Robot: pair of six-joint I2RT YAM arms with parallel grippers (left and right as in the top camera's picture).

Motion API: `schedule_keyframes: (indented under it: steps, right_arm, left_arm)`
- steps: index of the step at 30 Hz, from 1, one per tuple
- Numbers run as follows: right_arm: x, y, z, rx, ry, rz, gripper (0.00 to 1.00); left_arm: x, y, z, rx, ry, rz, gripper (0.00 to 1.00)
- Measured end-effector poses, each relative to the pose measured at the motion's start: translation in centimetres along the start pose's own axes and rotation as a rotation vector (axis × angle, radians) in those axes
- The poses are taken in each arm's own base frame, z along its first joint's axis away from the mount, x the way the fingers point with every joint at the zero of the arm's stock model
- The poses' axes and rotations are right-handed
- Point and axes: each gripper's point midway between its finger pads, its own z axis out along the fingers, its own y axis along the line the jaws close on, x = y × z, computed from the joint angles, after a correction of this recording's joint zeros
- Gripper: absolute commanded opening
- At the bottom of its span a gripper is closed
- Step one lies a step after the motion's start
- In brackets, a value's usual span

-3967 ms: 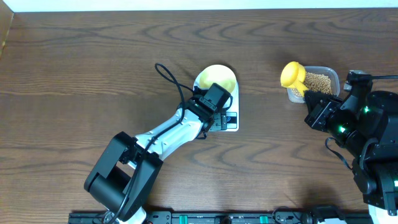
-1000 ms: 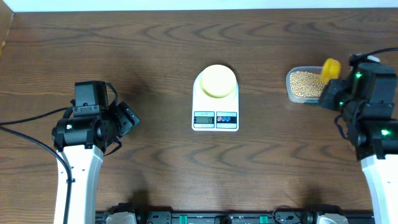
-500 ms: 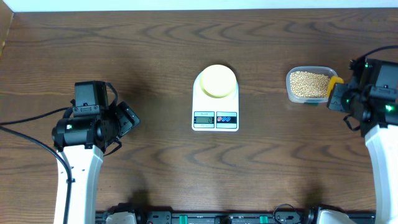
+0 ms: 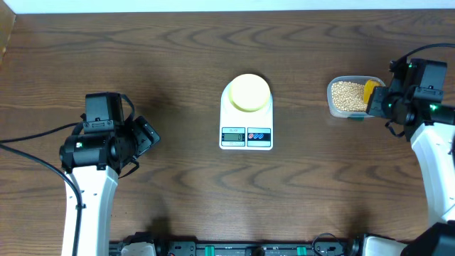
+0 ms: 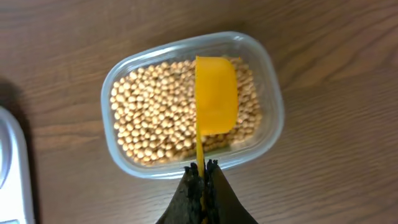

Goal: Scoop item into bowl and weigh 50g on scale
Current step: 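Dip the scoop into the soybean tub with the right gripper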

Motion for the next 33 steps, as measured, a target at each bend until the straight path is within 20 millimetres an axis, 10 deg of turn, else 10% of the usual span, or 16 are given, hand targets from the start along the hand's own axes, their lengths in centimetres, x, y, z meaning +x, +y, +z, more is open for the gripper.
schedule_keyframes:
  steps: [33]
  right_arm:
    - [1.0,1.8,1.9,-0.116,0.06,0.009,0.01]
  left_arm:
    - [0.0,-2.4,-0.2,0.128,0.018,0.057,0.93]
